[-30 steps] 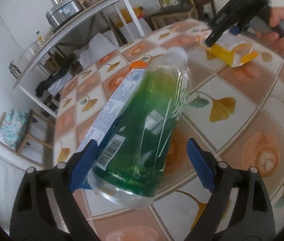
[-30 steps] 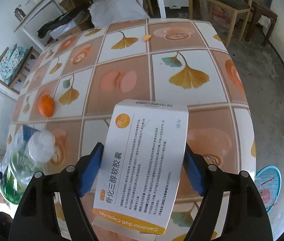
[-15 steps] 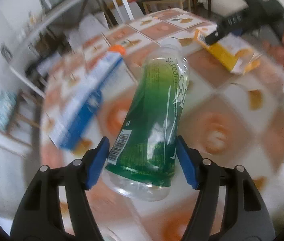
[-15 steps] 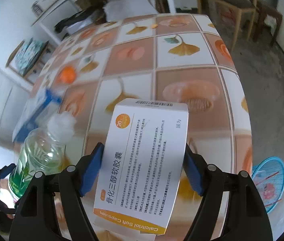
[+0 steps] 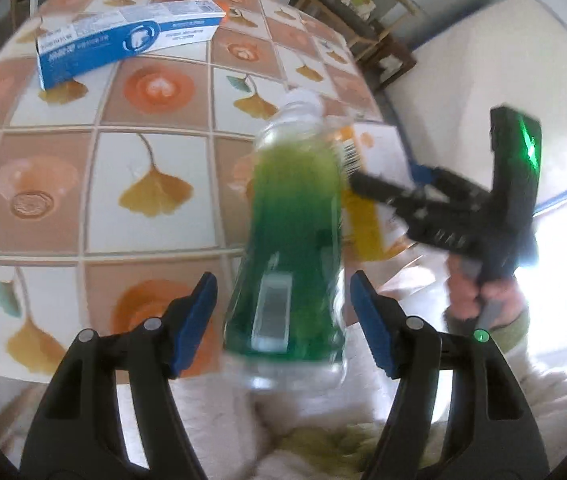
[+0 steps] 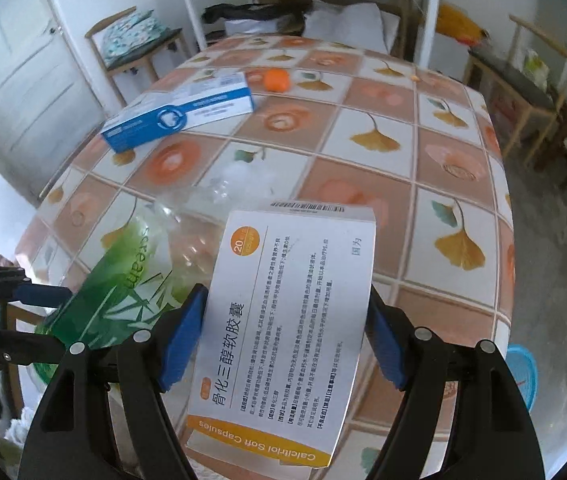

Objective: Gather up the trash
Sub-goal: 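Grasp the green bottle with the left tool while the right tool grasps the white medicine box, then lift the green bottle with the left tool while the right tool lifts the medicine box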

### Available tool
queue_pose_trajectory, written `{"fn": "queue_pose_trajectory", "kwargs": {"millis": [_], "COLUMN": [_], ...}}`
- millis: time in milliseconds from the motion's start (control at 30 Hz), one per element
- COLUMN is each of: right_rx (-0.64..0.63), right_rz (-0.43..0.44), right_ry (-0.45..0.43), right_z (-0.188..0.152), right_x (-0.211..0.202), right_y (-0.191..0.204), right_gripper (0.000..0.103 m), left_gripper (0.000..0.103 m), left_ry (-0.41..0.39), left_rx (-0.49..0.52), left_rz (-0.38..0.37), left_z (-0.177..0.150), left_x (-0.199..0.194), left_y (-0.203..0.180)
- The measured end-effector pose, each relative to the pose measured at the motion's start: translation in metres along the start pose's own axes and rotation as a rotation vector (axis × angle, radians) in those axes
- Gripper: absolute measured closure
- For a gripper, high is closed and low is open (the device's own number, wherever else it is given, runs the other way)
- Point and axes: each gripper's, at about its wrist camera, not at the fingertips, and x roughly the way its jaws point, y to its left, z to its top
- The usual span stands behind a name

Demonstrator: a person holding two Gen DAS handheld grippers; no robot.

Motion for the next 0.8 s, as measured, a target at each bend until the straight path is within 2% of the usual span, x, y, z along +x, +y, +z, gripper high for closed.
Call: {"fn": "queue_pose_trajectory", "kwargs": {"millis": [133, 333, 467, 800], "right_rx": [0.020, 0.073, 0.091, 0.110], "right_rz": [0.026, -0.005, -0.009, -0.010], "right_ry": [0.015, 0.036, 0.062, 0.134], "right_z": [0.001, -0.005, -0.011, -0.029], "right_x": [0.004, 0.004, 0.004, 0.002], "right_y": [-0.002, -0.018, -0.028, -0.030], "right_gripper": [0.030, 0.029, 0.028, 0.023], "left_gripper": [0.036, 0.036, 0.041, 0.041], "left_ry": [-0.007, 0.026, 0.035, -0.005], "left_rx": [0.013, 0.007, 0.006, 0.033], "left_rz": [0.002, 0.008, -0.003, 0.053], "left_z": [0.010, 0.028, 0.028, 0.015], "left_x": [0.010, 0.033, 0.040, 0.035], "left_y": [-0.004, -0.002, -0.002, -0.010]}}
